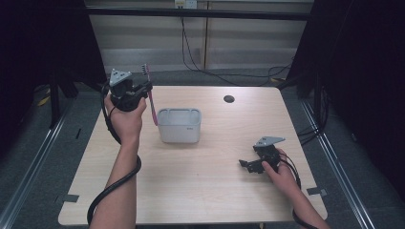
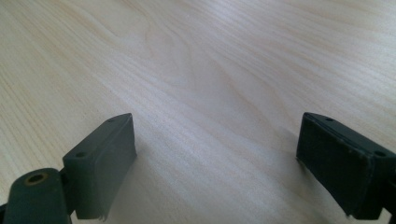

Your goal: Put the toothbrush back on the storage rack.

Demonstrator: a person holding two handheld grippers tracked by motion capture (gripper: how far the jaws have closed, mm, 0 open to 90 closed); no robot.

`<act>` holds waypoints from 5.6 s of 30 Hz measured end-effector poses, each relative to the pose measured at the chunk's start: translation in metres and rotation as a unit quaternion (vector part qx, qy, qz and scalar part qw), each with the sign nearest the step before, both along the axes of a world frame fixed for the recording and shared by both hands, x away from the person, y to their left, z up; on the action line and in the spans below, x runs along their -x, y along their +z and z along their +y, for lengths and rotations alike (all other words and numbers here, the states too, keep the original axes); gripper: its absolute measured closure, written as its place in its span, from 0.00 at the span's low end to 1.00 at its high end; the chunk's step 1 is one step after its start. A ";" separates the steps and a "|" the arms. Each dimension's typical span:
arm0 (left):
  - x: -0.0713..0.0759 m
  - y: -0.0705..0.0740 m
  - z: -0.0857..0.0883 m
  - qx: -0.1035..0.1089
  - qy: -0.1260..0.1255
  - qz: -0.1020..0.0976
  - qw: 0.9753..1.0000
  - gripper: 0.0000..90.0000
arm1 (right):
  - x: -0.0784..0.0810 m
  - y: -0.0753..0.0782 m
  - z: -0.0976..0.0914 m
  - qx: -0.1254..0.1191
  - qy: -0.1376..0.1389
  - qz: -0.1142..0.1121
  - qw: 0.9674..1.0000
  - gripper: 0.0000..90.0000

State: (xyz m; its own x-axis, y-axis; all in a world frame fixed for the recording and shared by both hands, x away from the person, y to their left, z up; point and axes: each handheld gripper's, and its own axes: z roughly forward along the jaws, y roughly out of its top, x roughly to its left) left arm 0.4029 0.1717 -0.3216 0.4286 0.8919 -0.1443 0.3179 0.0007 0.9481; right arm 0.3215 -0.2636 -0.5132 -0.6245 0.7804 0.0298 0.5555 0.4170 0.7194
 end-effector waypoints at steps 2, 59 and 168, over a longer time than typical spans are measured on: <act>-0.001 0.000 0.000 -0.001 0.001 0.000 1.000 0.92 | 0.000 0.000 0.000 0.000 0.000 0.000 1.000 0.12; -0.036 -0.030 -0.018 -0.015 0.010 -0.002 1.000 0.92 | 0.000 0.000 0.000 0.000 0.001 0.001 1.000 0.13; -0.005 -0.094 -0.027 -0.051 0.003 0.029 0.998 0.91 | 0.000 0.000 0.000 0.000 0.001 0.002 1.000 0.13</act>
State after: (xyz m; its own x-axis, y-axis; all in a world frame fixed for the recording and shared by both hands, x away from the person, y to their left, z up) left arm 0.4083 0.1444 -0.4158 0.4166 0.9059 -0.0767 0.3723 -0.0930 0.9234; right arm 0.3219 -0.2635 -0.5129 -0.6254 0.7796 0.0320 0.5582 0.4183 0.7166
